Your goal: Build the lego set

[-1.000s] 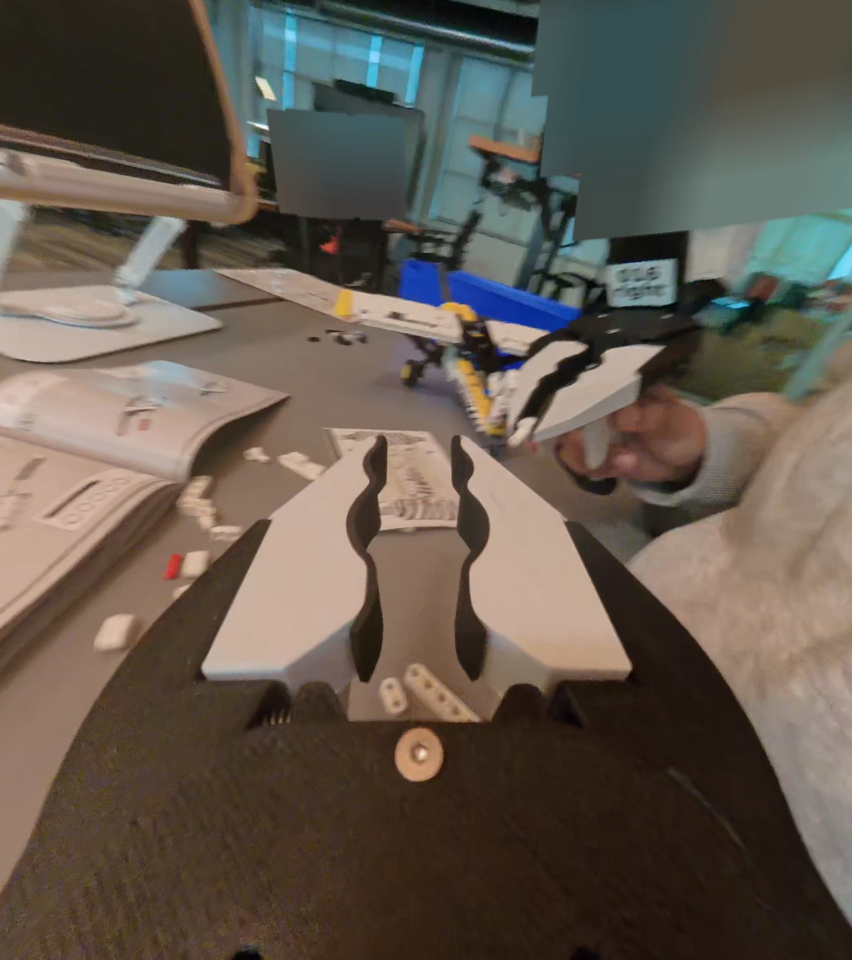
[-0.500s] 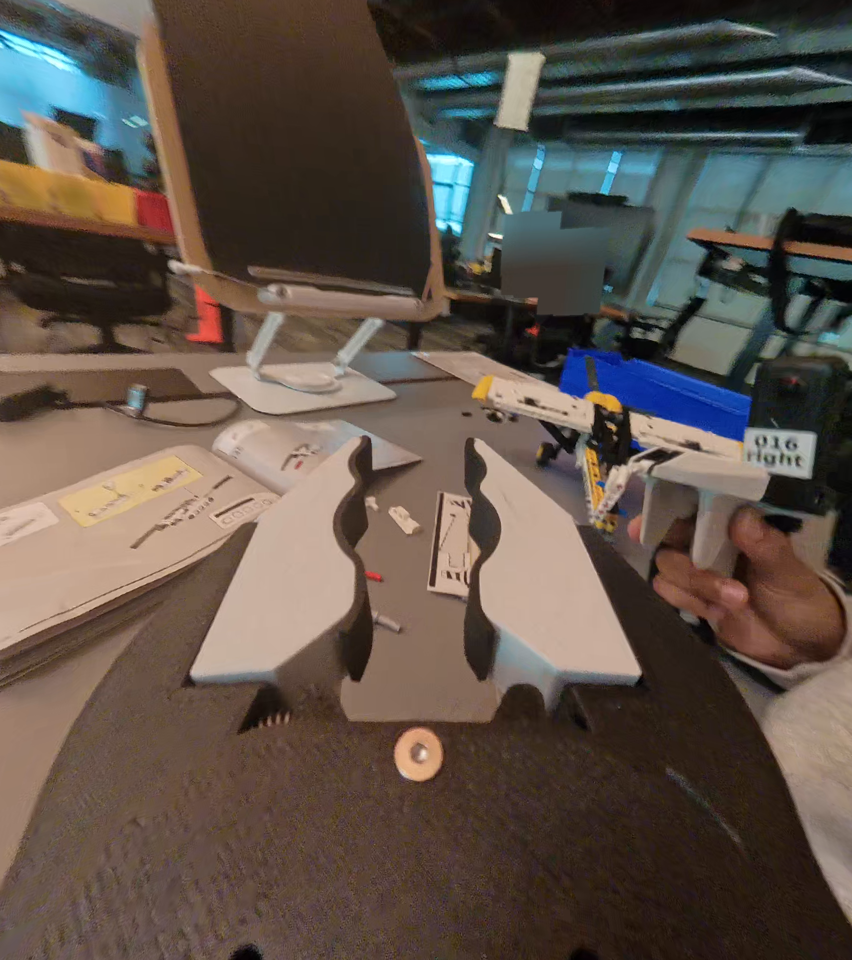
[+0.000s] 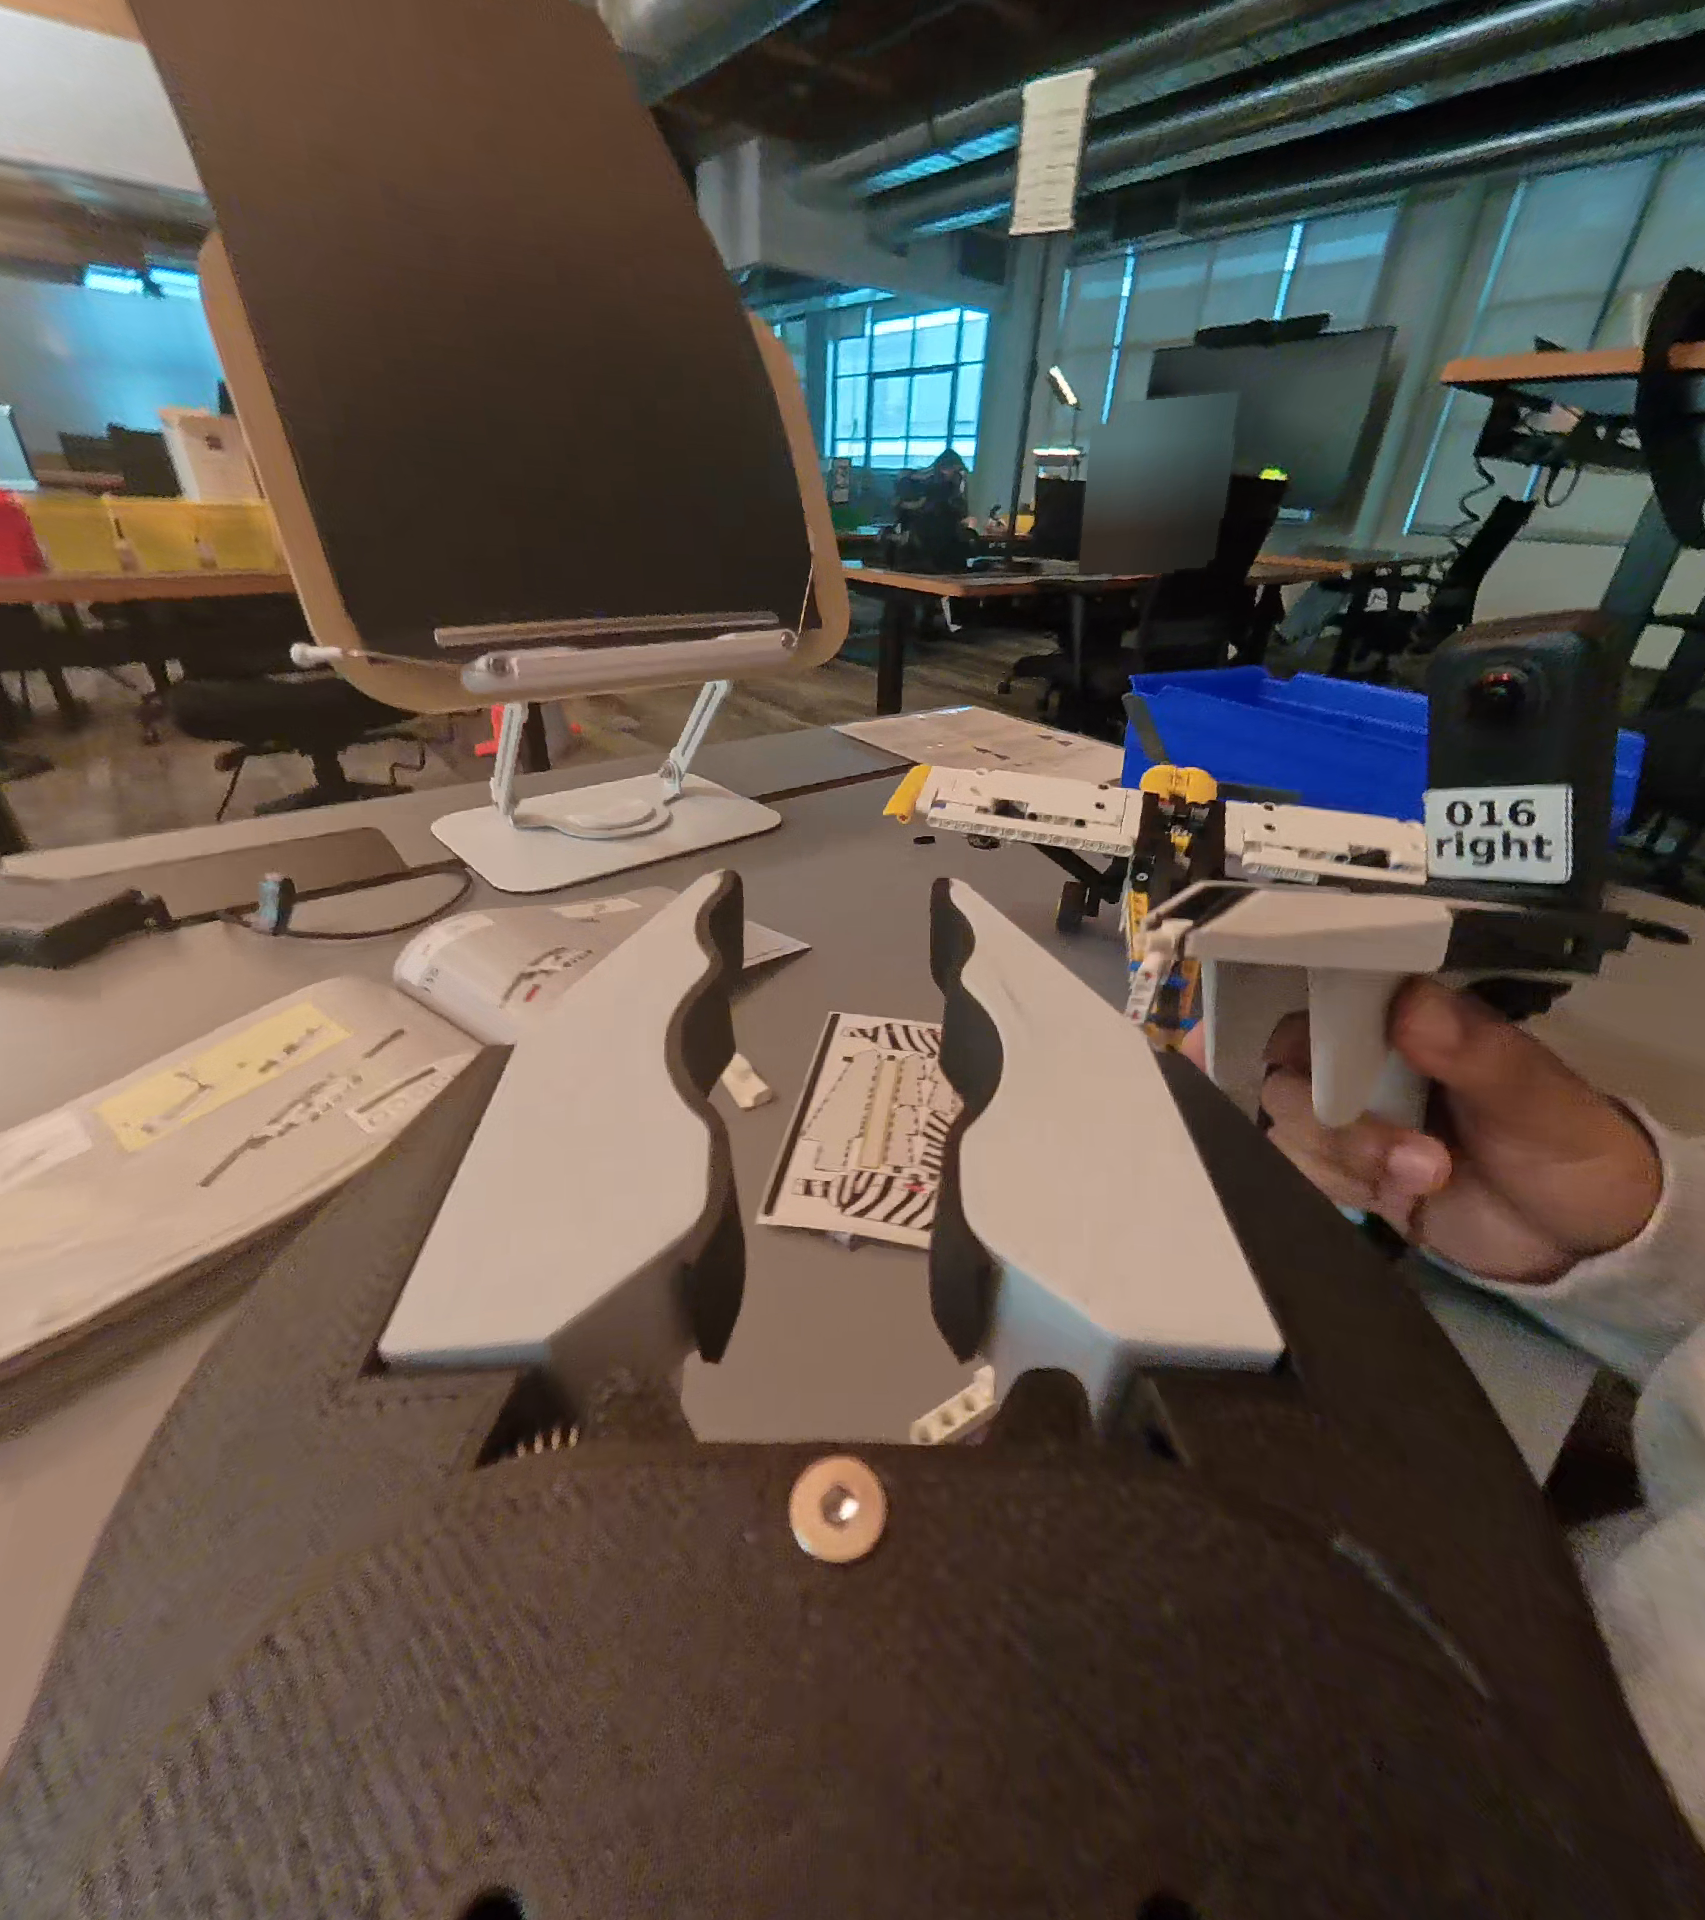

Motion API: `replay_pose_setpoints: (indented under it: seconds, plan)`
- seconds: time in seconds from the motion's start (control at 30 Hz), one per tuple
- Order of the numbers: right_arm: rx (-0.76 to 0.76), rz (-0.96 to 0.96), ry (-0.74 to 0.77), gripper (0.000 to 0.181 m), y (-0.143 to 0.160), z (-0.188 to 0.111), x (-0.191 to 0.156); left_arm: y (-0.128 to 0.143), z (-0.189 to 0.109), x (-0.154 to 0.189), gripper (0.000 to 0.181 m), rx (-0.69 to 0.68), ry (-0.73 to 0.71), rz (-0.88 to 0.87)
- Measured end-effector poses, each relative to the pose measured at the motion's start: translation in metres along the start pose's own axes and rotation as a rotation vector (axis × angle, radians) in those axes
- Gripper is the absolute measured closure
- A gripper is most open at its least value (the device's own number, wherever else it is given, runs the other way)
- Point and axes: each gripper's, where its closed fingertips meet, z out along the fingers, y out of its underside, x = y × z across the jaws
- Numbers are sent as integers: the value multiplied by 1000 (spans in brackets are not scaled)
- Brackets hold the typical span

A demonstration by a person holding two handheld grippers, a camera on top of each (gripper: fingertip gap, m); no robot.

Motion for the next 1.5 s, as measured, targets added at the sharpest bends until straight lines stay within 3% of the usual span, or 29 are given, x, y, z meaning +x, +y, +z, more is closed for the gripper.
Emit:
replay_pose_setpoints:
  seconds: [0.1,0.27,0.4,0.57,0.83,1.1,1.5]
  plan:
    - [-22,-51,68,176,4,1,8,4,1,-13,142,-21,63,62]
    - [-121,-249,209,175,17,4,20,23,3,-7,144,-20,320,13]
    - [-176,-385,352,176,23,2,31,26,-8,-8,147,35,373,2]
    - [-64,-406,219,176,12,5,-2,20,-15,-3,146,76,386,47]
    - [12,-288,255,176,4,-13,3,38,-4,-10,146,-22,340,54]
    - [-63,-358,231,176,16,-6,-6,58,6,-16,147,-125,349,-11]
    - [-124,-302,149,176,30,7,-12,56,-9,-24,154,-99,322,-49]
